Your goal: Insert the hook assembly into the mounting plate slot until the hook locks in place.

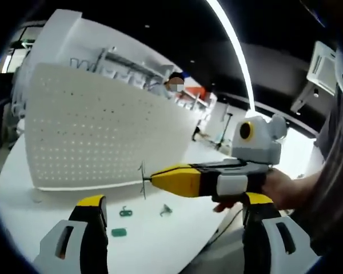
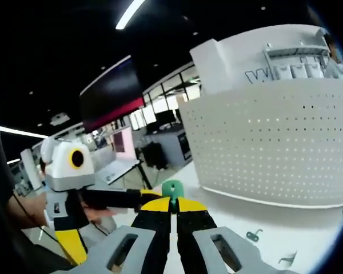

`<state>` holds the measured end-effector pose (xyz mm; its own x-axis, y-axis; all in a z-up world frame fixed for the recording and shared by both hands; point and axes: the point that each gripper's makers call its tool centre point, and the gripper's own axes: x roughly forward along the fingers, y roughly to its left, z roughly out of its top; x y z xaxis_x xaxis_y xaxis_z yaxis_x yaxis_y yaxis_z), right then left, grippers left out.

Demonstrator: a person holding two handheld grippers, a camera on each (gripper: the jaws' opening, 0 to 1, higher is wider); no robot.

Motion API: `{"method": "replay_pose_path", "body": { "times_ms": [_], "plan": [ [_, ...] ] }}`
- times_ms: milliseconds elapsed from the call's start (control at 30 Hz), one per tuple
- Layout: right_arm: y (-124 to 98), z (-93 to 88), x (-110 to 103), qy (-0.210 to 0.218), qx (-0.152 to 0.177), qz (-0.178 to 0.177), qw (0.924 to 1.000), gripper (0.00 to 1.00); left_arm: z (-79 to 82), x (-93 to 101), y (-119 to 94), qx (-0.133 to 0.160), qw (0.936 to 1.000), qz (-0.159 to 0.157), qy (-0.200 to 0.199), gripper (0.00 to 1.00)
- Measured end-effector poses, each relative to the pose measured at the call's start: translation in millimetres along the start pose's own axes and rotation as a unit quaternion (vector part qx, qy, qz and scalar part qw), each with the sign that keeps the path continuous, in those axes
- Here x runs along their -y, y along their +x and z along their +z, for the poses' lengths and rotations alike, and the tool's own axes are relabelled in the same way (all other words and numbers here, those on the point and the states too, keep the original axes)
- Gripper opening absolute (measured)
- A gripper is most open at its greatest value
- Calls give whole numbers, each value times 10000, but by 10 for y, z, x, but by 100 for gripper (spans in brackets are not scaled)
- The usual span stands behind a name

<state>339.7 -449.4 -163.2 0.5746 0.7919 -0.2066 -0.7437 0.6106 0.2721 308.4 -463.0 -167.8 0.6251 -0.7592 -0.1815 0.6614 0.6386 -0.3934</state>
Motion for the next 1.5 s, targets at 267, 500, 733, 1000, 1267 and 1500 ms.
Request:
{"method": "replay_pose_path", "body": {
  "times_ms": [267,500,733,1000,1267,1500],
  "plan": [
    [9,106,130,-189,167,-256,9994,0,49,8,-33,170,9994,-53,-284,100],
    [-36,325,444,-507,518,-894,9934,0,68,-36,-34,211,9993,57,-304,100],
    [-73,518,791,-669,744,-1451,9843,0,40,-98,-45,174,9992,163,-308,100],
    [-110,681,1066,-797,937,-1862,9748,0,22,-187,-64,154,9989,276,-347,100],
    [-162,795,1444,-886,1073,-2381,9612,0,-53,-212,-29,43,9990,312,-307,100],
    [-208,937,1790,-745,1267,-2748,9502,0,-133,-176,7,-89,9991,274,-313,100]
  ]
}}
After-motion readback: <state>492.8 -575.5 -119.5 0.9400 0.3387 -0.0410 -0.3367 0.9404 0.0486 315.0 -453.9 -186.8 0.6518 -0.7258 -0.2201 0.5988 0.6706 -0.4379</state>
